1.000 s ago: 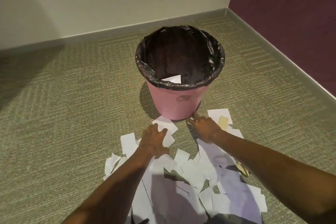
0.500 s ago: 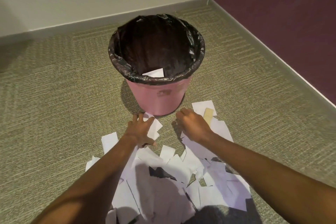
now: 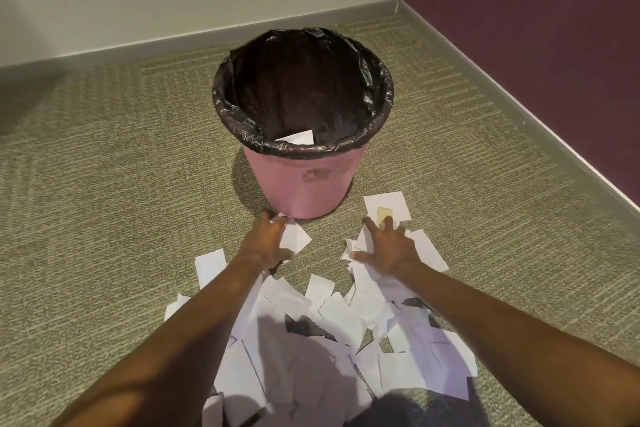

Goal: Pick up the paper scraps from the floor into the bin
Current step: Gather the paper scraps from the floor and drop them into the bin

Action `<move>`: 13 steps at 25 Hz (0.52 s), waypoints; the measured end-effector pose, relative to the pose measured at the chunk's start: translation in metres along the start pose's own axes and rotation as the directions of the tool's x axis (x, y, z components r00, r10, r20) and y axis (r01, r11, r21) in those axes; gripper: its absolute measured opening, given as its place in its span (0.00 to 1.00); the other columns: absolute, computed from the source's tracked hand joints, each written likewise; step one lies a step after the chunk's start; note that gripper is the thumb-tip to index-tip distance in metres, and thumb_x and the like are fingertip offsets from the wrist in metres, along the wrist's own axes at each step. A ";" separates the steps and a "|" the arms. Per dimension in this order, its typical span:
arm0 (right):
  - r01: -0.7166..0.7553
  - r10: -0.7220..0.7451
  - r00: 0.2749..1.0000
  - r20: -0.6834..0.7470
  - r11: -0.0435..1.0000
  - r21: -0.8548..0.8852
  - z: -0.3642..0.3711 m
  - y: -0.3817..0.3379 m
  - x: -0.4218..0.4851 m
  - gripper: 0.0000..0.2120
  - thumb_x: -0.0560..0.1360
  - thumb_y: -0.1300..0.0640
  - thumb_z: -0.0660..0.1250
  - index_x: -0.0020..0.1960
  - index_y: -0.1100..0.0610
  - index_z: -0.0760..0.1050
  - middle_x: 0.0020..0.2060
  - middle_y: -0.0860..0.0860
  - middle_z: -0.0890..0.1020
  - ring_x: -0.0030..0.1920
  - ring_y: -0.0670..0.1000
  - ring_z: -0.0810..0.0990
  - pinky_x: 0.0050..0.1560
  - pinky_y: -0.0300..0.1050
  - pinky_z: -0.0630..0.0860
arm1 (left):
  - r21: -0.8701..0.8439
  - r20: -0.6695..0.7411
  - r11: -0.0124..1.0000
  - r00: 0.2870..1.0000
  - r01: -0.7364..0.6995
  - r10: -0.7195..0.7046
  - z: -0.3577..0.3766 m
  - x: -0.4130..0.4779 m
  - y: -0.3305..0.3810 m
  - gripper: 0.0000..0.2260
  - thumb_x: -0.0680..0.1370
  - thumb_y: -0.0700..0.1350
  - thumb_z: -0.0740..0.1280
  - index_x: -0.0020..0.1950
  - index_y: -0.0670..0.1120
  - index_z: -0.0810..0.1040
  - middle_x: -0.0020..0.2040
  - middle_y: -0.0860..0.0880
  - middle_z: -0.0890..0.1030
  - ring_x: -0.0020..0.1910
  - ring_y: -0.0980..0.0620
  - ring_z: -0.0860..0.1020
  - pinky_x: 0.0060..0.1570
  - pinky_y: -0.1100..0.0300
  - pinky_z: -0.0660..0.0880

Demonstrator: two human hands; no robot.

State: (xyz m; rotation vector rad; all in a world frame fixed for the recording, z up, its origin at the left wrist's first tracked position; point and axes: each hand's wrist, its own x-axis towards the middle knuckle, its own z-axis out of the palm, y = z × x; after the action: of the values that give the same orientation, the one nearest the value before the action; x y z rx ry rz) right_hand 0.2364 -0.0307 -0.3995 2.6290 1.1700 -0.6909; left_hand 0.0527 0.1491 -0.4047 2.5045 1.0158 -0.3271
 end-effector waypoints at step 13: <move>0.255 -0.274 0.950 -0.149 0.957 -0.137 -0.027 -0.023 -0.027 0.14 0.73 0.71 0.61 0.56 0.62 0.76 0.53 0.59 0.80 0.51 0.62 0.81 0.47 0.51 0.74 | 0.281 0.025 0.959 0.999 -0.044 0.039 0.000 -0.001 0.006 0.29 0.74 0.58 0.69 0.68 0.42 0.69 0.64 0.38 0.73 0.64 0.38 0.70 0.58 0.47 0.74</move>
State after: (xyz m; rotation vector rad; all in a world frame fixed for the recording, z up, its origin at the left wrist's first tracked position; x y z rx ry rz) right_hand 0.2127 -0.0235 -0.3622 2.4975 1.5815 -0.4335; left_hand 0.0568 0.1444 -0.4029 2.7651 0.9653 -0.5152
